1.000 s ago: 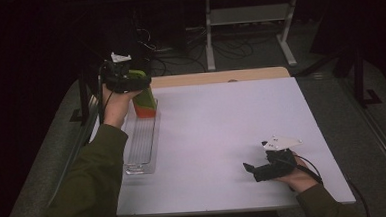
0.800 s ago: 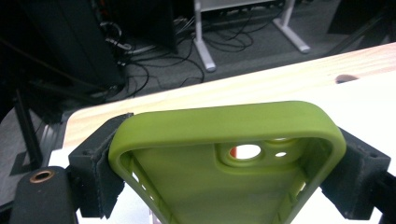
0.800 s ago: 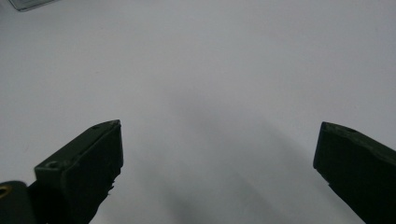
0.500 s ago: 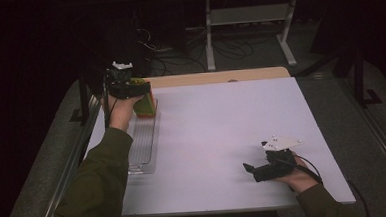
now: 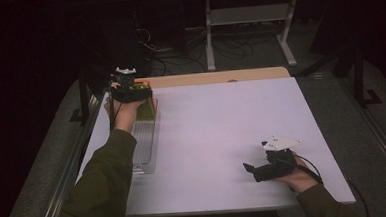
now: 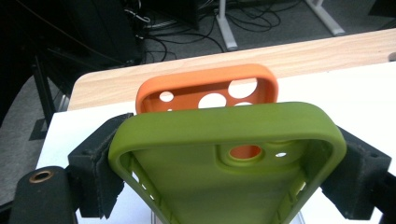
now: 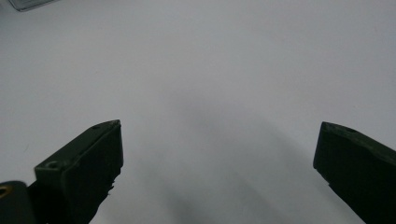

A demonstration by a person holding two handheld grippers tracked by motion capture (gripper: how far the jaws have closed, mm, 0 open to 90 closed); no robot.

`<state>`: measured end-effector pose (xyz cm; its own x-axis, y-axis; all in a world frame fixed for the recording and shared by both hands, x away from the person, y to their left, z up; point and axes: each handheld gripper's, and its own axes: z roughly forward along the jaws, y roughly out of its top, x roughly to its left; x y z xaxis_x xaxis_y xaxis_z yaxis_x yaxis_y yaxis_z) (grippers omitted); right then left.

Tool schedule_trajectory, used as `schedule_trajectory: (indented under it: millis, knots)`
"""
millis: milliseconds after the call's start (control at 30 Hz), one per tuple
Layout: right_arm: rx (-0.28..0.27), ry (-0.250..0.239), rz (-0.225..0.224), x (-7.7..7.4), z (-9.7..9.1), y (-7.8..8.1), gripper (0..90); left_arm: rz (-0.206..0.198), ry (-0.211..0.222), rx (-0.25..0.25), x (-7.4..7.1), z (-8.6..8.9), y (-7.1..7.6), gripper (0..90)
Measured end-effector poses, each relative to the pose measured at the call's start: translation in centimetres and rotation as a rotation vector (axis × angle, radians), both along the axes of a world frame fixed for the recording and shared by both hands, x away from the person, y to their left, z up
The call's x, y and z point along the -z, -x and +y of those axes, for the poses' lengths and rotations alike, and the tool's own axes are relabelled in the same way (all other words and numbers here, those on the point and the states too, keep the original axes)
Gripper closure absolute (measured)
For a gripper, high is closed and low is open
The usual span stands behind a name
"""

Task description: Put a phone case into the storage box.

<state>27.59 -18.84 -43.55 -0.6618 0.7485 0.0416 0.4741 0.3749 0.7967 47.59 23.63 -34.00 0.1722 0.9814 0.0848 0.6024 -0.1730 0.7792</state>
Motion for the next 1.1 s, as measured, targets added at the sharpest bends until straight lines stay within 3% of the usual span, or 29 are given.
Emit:
schedule_trajectory:
  millis: [200,633,867,933,1100]
  knots:
    - [0.0,-0.001,0.002,0.0,0.0,0.0,0.9,0.019,-0.007,-0.019,0.7,0.0,-0.3,13.2]
    - [-0.004,0.001,0.003,0.0,0.0,0.0,0.9,0.012,-0.019,-0.02,1.5,-0.1,-0.7,12.1]
    - [-0.004,0.001,0.004,0.0,0.0,0.0,0.9,0.018,-0.015,-0.026,1.7,0.0,-0.9,2.2]
    - [-0.004,0.001,0.004,0.0,0.0,0.0,0.9,-0.001,-0.003,-0.027,1.6,0.0,-0.9,0.7]
    - [-0.002,0.0,0.005,0.0,0.0,0.1,0.9,-0.002,0.0,-0.012,1.4,0.0,-0.8,0.6]
